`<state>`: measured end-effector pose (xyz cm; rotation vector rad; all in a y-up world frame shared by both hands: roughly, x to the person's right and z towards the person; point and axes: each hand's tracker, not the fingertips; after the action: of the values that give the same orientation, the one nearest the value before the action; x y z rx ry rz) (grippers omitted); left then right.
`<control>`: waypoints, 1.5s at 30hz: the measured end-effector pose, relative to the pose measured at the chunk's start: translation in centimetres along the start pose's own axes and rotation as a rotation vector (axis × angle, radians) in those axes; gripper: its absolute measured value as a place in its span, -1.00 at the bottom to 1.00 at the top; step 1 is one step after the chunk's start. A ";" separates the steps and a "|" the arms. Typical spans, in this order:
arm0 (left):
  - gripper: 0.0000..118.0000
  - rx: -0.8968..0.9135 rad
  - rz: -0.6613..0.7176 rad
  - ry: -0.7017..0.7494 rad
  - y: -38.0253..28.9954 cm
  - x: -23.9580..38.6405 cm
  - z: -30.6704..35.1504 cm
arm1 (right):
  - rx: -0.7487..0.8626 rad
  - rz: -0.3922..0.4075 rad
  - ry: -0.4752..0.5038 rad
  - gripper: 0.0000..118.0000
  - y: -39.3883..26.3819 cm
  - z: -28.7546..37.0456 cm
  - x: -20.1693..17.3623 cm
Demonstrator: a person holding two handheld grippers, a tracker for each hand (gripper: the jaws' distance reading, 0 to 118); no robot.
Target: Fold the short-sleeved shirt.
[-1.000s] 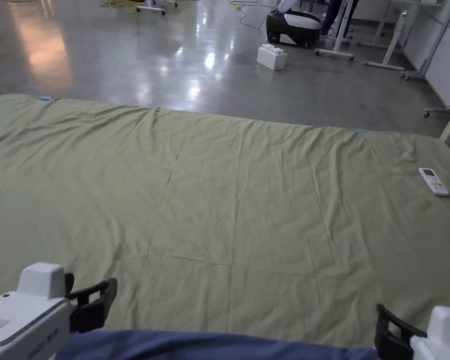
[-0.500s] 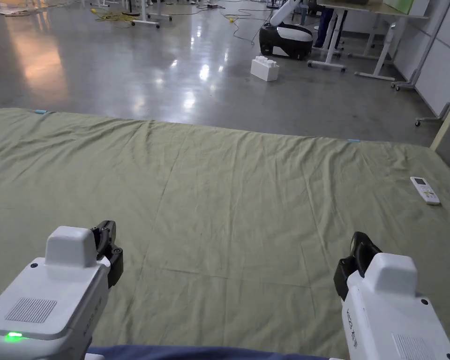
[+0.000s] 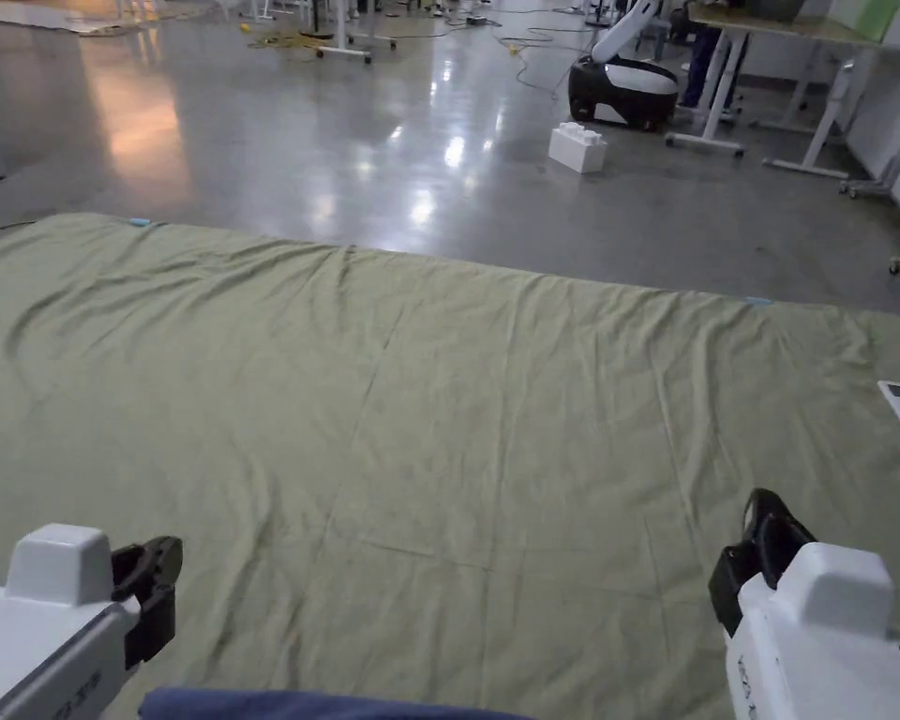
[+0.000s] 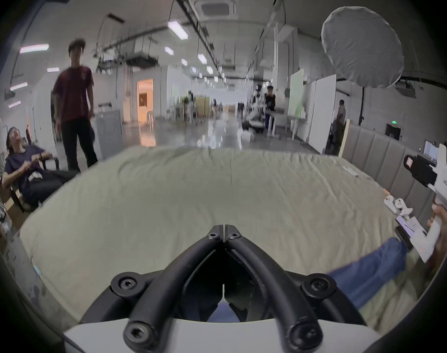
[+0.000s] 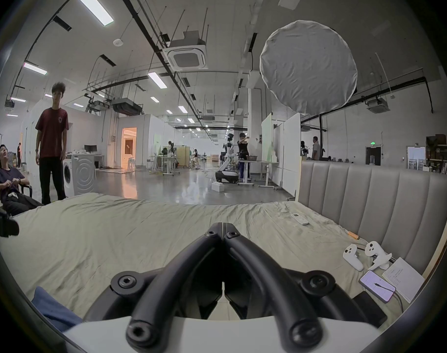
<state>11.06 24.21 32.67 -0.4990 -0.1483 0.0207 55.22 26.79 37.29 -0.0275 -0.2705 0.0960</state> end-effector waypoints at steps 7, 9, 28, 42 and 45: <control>-0.66 -0.337 0.189 -0.162 -4.8 -6.7 -2.3 | -0.047 0.014 0.005 -0.99 -1.4 -0.2 -0.3; -0.56 -0.380 0.256 -0.210 -5.9 -7.6 -3.0 | -0.062 0.011 0.007 -0.99 -1.7 -0.2 -0.4; -0.14 -0.532 0.792 -0.670 -14.1 -11.4 -10.2 | -0.150 0.014 0.008 -0.99 -3.3 -0.2 -0.9; -0.85 -0.572 0.675 -0.609 -12.2 -10.6 -10.3 | -0.163 0.036 0.015 -0.99 -3.2 0.0 -1.2; -0.85 -0.558 0.661 -0.596 -10.6 -11.0 -9.7 | -0.160 0.039 0.014 -0.99 -3.1 0.1 -1.2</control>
<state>1.42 9.63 27.83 -1.0751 -0.5760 0.7977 54.35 23.61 37.20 -0.1925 -0.2632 0.1127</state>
